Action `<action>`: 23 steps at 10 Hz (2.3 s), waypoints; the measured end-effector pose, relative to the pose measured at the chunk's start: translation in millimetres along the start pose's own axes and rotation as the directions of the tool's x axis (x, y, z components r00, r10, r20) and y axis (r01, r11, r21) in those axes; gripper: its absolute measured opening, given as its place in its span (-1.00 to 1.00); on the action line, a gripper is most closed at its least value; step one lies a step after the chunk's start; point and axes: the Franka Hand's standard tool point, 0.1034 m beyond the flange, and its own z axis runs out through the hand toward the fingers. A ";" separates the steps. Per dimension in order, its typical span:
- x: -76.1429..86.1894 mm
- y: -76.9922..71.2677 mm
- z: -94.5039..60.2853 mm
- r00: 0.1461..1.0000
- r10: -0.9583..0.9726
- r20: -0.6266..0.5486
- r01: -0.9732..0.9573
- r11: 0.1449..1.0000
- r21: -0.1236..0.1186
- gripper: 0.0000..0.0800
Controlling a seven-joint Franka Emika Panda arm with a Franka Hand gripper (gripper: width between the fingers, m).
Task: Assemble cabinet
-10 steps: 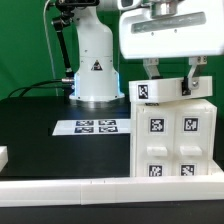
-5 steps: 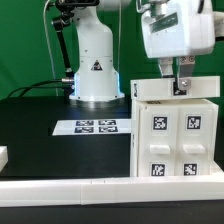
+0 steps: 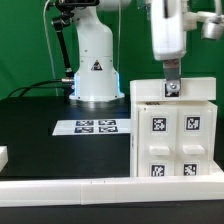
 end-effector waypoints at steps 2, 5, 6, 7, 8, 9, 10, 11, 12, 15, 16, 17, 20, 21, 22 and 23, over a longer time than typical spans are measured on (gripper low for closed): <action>0.3 -0.7 -0.3 0.995 0.096 0.035 -0.096 0.995 -0.011 0.40; 1.4 -2.1 0.3 0.983 0.169 0.069 -0.167 0.986 -0.022 0.40; 0.4 -1.9 0.6 0.985 0.156 0.073 -0.155 0.988 -0.021 0.40; -0.5 -1.1 1.1 0.988 0.134 0.074 -0.133 0.991 -0.021 0.62; -0.7 -1.1 0.9 0.989 0.127 0.074 -0.126 0.992 -0.020 0.88; -2.2 -1.4 -1.3 0.992 0.102 0.079 -0.101 0.995 -0.016 0.88; -6.8 -1.4 -5.5 0.992 0.090 0.086 -0.090 0.996 -0.006 0.98; -11.9 -0.4 -9.3 0.992 0.081 0.093 -0.081 0.997 0.001 0.99; -16.4 -0.3 -14.2 0.992 0.070 0.101 -0.071 0.997 0.007 0.99; -29.4 -2.5 -26.7 0.991 0.051 0.122 -0.055 0.998 0.035 0.99; -28.7 -1.9 -25.1 0.992 0.047 0.119 -0.051 0.998 0.033 0.99; -28.0 -1.7 -24.2 0.993 0.004 0.115 -0.008 0.999 0.033 0.99; -28.7 -3.1 -26.1 0.917 -0.385 0.102 0.383 0.923 0.041 0.99; -29.2 -2.7 -26.1 0.867 -0.489 0.095 0.487 0.872 0.051 0.99; -29.5 -2.8 -26.4 0.811 -0.578 0.090 0.575 0.816 0.059 0.99; -30.4 -3.8 -27.7 0.773 -0.629 0.087 0.625 0.778 0.066 0.99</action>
Offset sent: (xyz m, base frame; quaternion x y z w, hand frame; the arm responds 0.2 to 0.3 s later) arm -0.0043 0.0009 -0.0061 -0.0381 -0.0112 0.1871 0.9815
